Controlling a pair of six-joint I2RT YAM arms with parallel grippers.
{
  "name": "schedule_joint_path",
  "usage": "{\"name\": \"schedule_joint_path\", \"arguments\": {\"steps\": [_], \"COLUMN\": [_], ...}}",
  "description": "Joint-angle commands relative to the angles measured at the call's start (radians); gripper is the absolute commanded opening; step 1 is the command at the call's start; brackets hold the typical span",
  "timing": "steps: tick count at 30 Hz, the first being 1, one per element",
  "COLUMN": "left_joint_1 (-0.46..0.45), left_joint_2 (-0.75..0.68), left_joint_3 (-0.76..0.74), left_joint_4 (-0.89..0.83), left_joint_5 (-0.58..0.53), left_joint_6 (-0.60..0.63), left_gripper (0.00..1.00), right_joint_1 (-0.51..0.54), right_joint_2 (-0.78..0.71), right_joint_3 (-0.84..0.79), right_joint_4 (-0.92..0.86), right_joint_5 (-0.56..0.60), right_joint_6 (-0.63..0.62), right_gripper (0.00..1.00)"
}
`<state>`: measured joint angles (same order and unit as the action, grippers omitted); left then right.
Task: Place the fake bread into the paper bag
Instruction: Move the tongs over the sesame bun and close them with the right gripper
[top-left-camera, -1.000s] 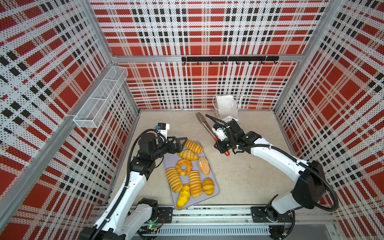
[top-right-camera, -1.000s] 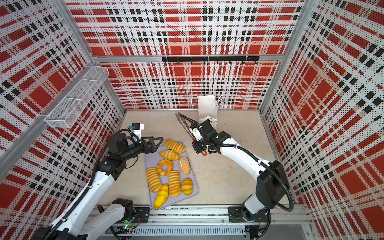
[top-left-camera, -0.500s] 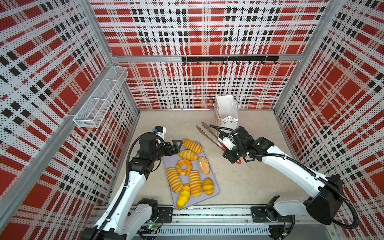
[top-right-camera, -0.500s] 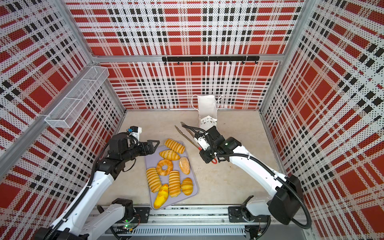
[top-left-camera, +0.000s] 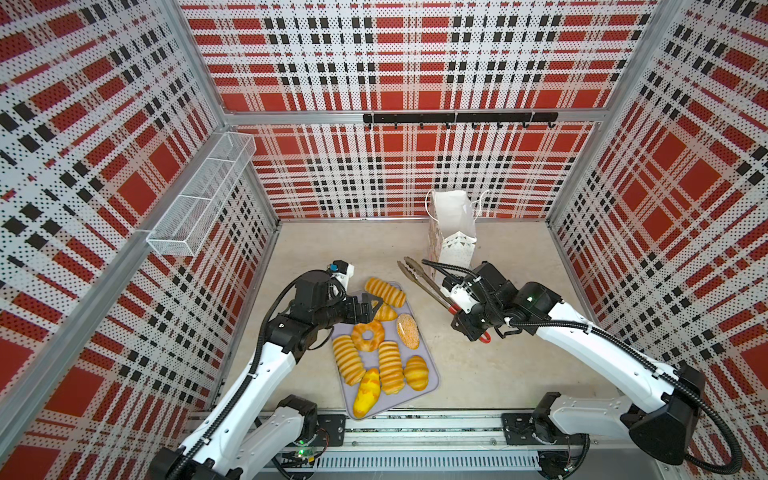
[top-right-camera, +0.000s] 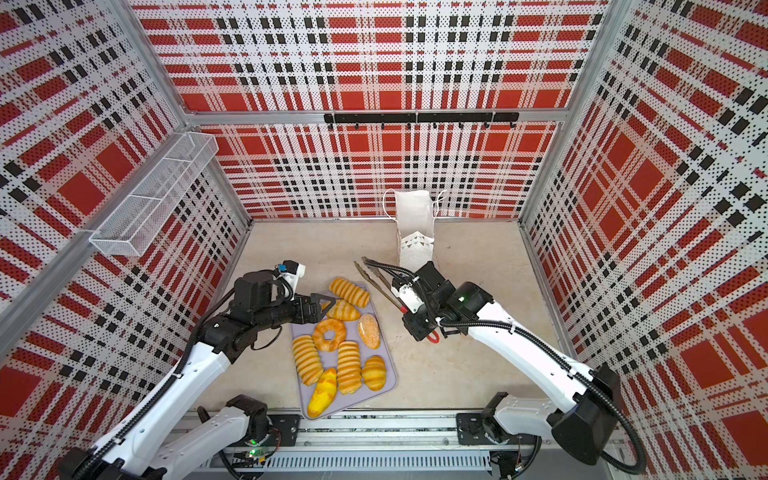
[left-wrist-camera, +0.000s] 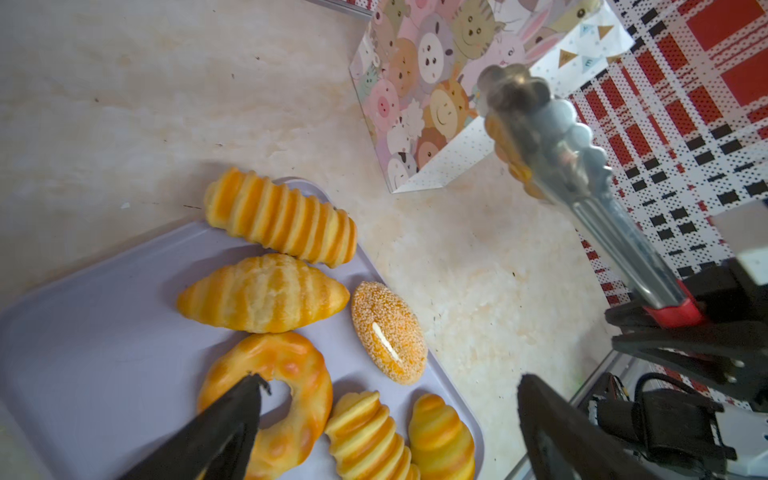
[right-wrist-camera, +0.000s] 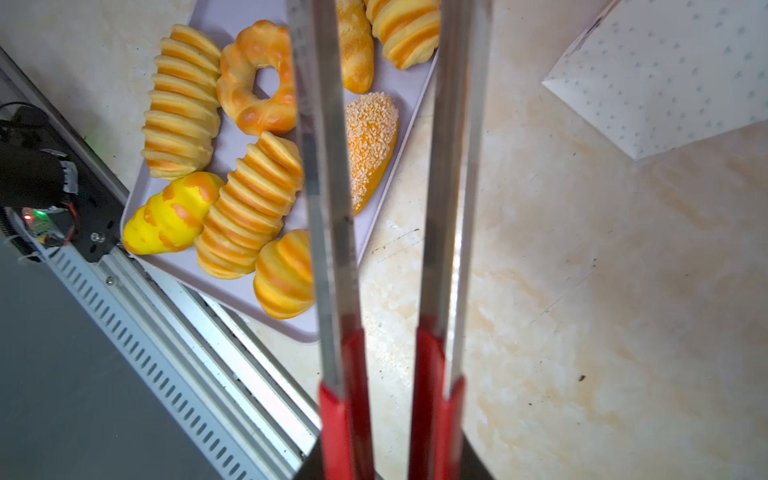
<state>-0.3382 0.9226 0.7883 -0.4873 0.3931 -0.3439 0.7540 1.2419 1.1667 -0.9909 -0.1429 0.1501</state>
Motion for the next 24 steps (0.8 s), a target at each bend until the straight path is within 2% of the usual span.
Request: {"name": "schedule_joint_path", "arguments": {"steps": [1, 3, 8, 12, 18, 19, 22, 24], "left_joint_1": [-0.017, -0.023, -0.030, -0.030, -0.075, -0.084, -0.099, -0.100], "left_joint_2": [-0.010, -0.011, -0.023, -0.065, -0.113, -0.115, -0.110, -0.107], "left_joint_3": [0.017, -0.016, -0.087, -0.130, -0.164, -0.165, -0.175, -0.173], "left_joint_4": [0.014, 0.021, 0.042, 0.069, 0.075, 0.076, 0.098, 0.099], "left_joint_5": [0.046, 0.095, 0.082, -0.043, -0.116, -0.107, 0.009, 0.029], "left_joint_6": [-0.021, 0.000, -0.041, -0.158, -0.206, -0.208, -0.177, -0.171], "left_gripper": [0.98, 0.98, 0.98, 0.98, 0.98, 0.98, 0.98, 0.98], "right_joint_1": [0.020, 0.039, 0.111, 0.125, 0.127, 0.127, 0.128, 0.128], "right_joint_2": [-0.047, -0.067, -0.117, -0.152, -0.171, -0.185, -0.238, -0.271], "right_joint_3": [-0.024, -0.048, -0.093, -0.125, -0.165, -0.172, -0.206, -0.229], "right_joint_4": [-0.017, -0.025, -0.032, -0.050, -0.111, -0.113, -0.084, -0.071], "right_joint_5": [-0.072, -0.094, -0.087, -0.091, -0.096, -0.098, -0.099, -0.105], "right_joint_6": [0.094, 0.112, 0.204, 0.253, 0.295, 0.306, 0.342, 0.373], "right_gripper": [0.23, 0.25, 0.25, 0.23, 0.23, 0.23, 0.23, 0.23]}}
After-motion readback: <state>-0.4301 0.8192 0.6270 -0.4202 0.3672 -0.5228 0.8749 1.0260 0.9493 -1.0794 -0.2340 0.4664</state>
